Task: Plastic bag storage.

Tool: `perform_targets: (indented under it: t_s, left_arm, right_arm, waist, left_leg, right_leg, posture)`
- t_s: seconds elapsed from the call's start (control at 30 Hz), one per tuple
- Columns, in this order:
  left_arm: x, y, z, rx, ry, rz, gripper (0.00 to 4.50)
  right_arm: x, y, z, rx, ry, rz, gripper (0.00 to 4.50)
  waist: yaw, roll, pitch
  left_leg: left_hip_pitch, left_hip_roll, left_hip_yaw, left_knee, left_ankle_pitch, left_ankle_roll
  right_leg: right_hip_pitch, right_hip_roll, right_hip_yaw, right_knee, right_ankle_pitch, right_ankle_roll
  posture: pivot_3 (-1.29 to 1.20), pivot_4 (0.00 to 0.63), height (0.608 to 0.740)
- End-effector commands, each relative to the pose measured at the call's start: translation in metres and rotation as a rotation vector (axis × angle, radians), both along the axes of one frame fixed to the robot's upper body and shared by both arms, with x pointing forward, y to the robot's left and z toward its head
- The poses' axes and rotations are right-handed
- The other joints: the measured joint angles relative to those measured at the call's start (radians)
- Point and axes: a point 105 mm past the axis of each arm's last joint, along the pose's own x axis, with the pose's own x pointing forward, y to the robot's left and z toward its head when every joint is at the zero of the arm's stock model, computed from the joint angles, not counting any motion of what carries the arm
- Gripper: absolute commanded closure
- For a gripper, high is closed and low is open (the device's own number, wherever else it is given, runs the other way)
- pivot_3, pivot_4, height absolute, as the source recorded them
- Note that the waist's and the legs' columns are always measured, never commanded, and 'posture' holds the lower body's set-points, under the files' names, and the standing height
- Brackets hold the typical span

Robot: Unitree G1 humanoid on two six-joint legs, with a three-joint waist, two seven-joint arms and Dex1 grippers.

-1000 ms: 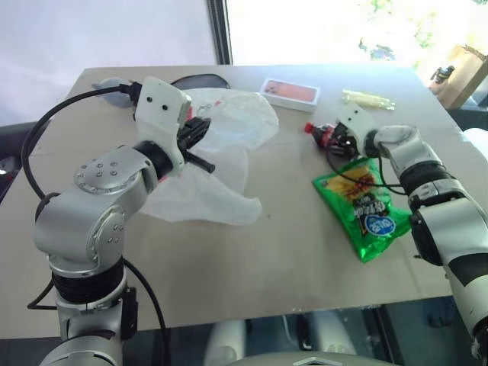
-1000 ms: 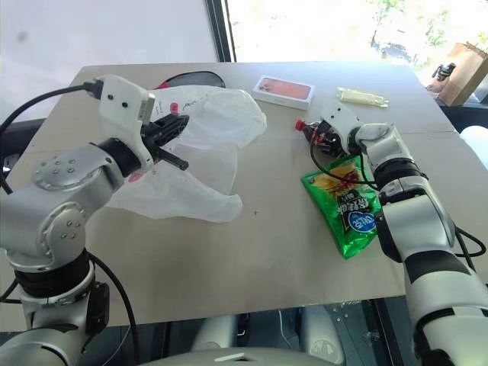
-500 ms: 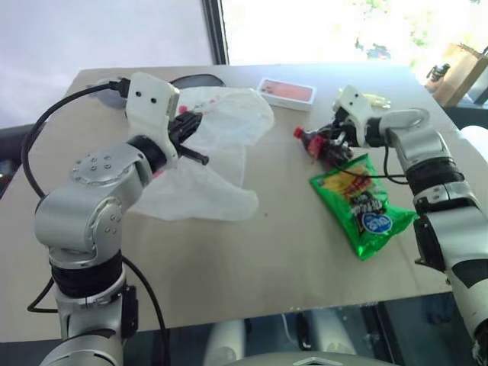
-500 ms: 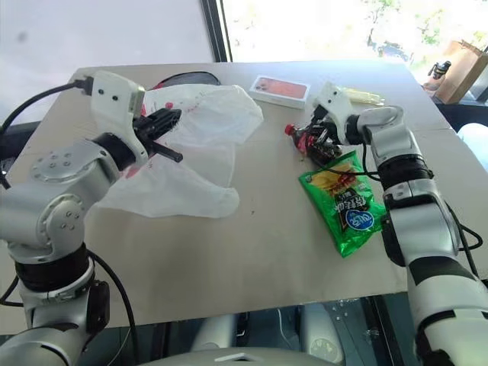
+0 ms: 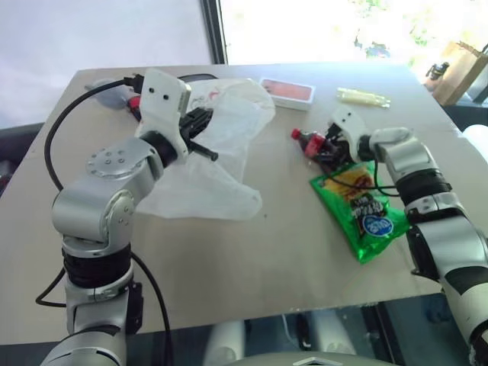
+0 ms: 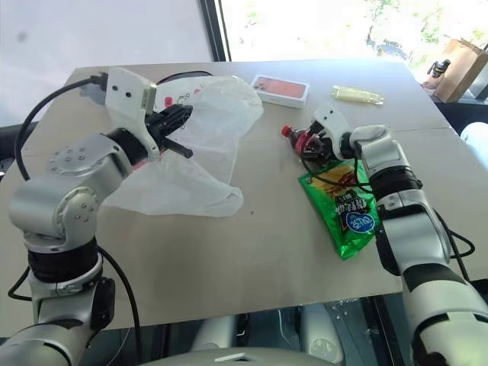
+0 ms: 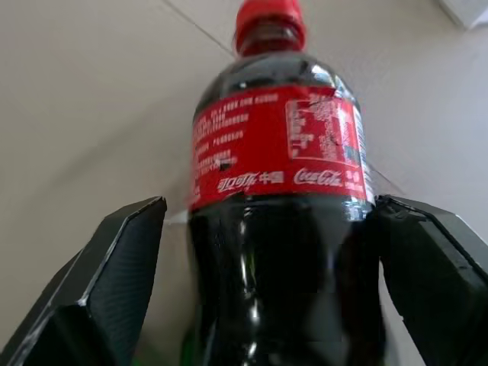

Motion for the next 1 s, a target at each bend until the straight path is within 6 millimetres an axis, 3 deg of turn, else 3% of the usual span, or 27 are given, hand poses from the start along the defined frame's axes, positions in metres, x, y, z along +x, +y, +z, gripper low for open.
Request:
perform_targets:
  t_s: [0.03, 0.07, 0.2, 0.23, 0.43, 0.57, 0.63, 0.77, 0.87, 1.0]
  left_arm:
    - [-0.008, -0.001, 0.012, 0.003, -0.073, 0.012, 4.50]
    - [-0.009, -0.002, 0.012, 0.003, -0.075, 0.013, 4.50]
    - [-0.011, 0.001, 0.014, 0.000, -0.085, 0.024, 4.50]
    - [-0.012, 0.002, 0.014, -0.001, -0.085, 0.026, 4.50]
    - [-0.012, 0.002, 0.013, 0.002, -0.077, 0.027, 4.50]
    - [-0.010, -0.004, 0.015, -0.022, -0.074, -0.033, 4.50]
    - [-0.009, -0.011, 0.021, -0.036, -0.080, -0.087, 4.50]
    - [-0.012, -0.038, 0.030, -0.049, -0.090, -0.243, 4.50]
    - [-0.024, -0.061, 0.034, -0.048, -0.086, -0.404, 4.50]
    - [-0.029, -0.069, 0.031, -0.069, -0.056, -0.481, 4.50]
  right_arm:
    - [0.004, -0.004, -0.022, -0.030, 0.031, -0.056, 0.08]
    - [0.004, -0.005, -0.025, -0.033, 0.031, -0.064, 0.08]
    - [0.005, -0.002, -0.024, -0.006, 0.030, -0.053, 1.33]
    - [0.005, 0.000, -0.020, 0.003, 0.022, -0.035, 1.39]
    - [0.001, 0.020, 0.032, 0.133, -0.073, 0.106, 1.39]
    - [-0.039, 0.057, 0.062, 0.188, -0.099, 0.318, 1.39]
    - [-0.061, 0.077, 0.066, 0.194, -0.100, 0.398, 1.39]
    - [-0.081, 0.108, 0.070, 0.210, -0.112, 0.444, 1.39]
    - [-0.082, 0.130, 0.069, 0.214, -0.129, 0.449, 1.39]
    - [-0.071, 0.159, 0.064, 0.240, -0.143, 0.422, 1.39]
  waist:
    - [-0.004, 0.000, 0.000]
    - [-0.005, 0.000, 0.000]
    - [-0.010, 0.000, 0.000]
    - [-0.010, 0.000, 0.000]
    - [-0.008, 0.001, 0.002]
    - [-0.004, 0.002, 0.004]
    - [-0.001, 0.002, 0.004]
    - [0.002, 0.002, 0.004]
    - [0.003, 0.002, 0.004]
    - [0.002, 0.002, 0.004]
  left_leg:
    - [0.000, 0.000, 0.000, 0.000, 0.000, 0.000]
    - [0.000, 0.000, 0.000, 0.000, 0.000, 0.000]
    - [0.002, 0.001, 0.001, 0.000, 0.000, 0.000]
    - [0.002, 0.001, 0.001, 0.000, 0.000, 0.000]
    - [0.000, 0.001, 0.000, 0.000, 0.000, -0.001]
    - [-0.006, 0.001, -0.001, 0.000, 0.003, -0.005]
    - [-0.010, 0.001, -0.001, 0.000, 0.003, -0.005]
    - [-0.019, 0.001, 0.000, 0.004, 0.004, -0.007]
    - [-0.019, 0.001, 0.001, 0.005, 0.004, -0.006]
    - [-0.018, 0.001, 0.000, 0.007, 0.003, -0.004]
  right_leg:
    - [0.000, 0.000, 0.000, 0.000, 0.000, 0.000]
    - [0.000, 0.000, 0.000, 0.000, 0.000, 0.000]
    - [0.000, 0.001, 0.001, 0.001, 0.000, 0.000]
    - [0.000, 0.001, 0.002, 0.002, 0.000, 0.000]
    - [-0.001, 0.001, 0.001, 0.003, 0.000, 0.000]
    - [-0.010, 0.001, 0.003, 0.006, 0.000, 0.000]
    - [-0.014, 0.001, 0.003, 0.007, 0.000, 0.000]
    - [-0.023, 0.001, 0.003, 0.013, 0.000, 0.000]
    - [-0.023, 0.001, 0.002, 0.014, 0.000, 0.000]
    - [-0.023, 0.002, 0.002, 0.016, 0.000, 0.000]
  posture:
    - [0.00, 0.150, 0.740]
    - [0.00, 0.150, 0.740]
    - [0.00, 0.150, 0.740]
    - [0.00, 0.150, 0.740]
    - [0.00, 0.150, 0.740]
    - [0.00, 0.150, 0.740]
    - [0.00, 0.150, 0.740]
    - [0.00, 0.150, 0.740]
    - [0.00, 0.150, 0.740]
    - [0.00, 0.150, 0.740]
